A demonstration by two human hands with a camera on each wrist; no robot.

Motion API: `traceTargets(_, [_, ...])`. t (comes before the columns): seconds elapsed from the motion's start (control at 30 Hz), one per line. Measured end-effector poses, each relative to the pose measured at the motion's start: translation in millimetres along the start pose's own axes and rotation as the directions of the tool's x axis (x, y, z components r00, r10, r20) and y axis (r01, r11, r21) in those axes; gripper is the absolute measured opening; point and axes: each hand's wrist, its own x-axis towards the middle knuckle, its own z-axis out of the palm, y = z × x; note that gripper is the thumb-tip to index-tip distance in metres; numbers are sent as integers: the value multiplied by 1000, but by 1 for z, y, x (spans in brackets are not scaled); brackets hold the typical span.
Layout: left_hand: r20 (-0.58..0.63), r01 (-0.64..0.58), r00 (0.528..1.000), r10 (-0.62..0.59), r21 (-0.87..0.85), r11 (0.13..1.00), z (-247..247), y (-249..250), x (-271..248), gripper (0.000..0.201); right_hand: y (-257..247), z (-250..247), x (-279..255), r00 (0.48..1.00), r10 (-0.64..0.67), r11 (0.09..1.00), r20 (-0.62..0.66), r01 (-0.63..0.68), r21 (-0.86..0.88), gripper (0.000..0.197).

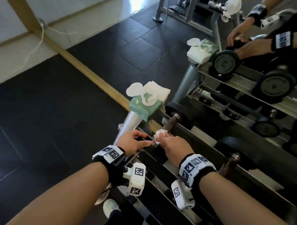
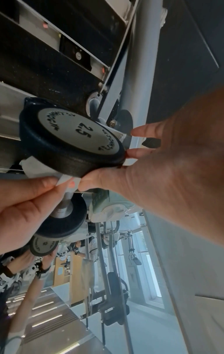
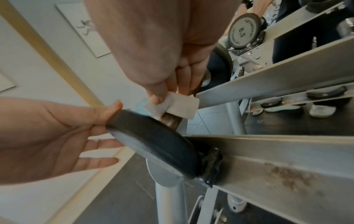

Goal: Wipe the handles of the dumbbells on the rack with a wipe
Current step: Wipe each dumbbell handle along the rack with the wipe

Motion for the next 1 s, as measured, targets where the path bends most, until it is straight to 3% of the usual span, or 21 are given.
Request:
traceTargets(0.1, [11, 3, 1000, -4, 92, 996, -2, 3, 4, 33, 3, -1, -8, 999, 24, 975, -24, -18, 221, 33])
traceTargets(0.2, [19, 5, 1000, -7, 125, 992, -2, 4, 7, 32, 10, -2, -14, 964, 250, 755, -90, -136, 642, 28])
traceTargets(0.33, [36, -7, 999, 0, 196, 981, -7, 5, 10, 30, 15, 7, -14, 783, 594, 496, -187, -173, 851, 29])
traceTargets(0.4, [34, -4, 999, -3, 207, 978, -8, 6, 12, 29, 15, 9, -9, 716, 673, 409, -186, -151, 900, 31])
traceTargets(0.47, [40, 3, 999, -12, 213, 977, -8, 7, 13, 28, 14, 10, -1, 683, 708, 361, -180, -131, 923, 33])
traceTargets(0.73, [31, -18, 999, 12, 218, 976, -8, 3, 14, 22, -10, 24, 12, 712, 669, 316, -215, -10, 949, 26])
traceTargets(0.8, [26, -38, 999, 33, 223, 974, -8, 2, 13, 19, -19, 36, 2, 755, 613, 340, -233, 15, 940, 26])
traceTargets(0.87, [26, -37, 999, 33, 216, 976, -8, 2, 13, 18, -22, 47, -9, 828, 524, 423, -198, -52, 904, 27])
traceTargets(0.93, [24, -34, 999, 30, 205, 978, -8, 1, 14, 18, -17, 48, -15, 864, 477, 457, -163, -84, 886, 26])
traceTargets(1.0, [27, -34, 999, 29, 189, 981, -8, 0, 14, 19, -6, 39, -13, 832, 519, 414, -195, -45, 909, 24])
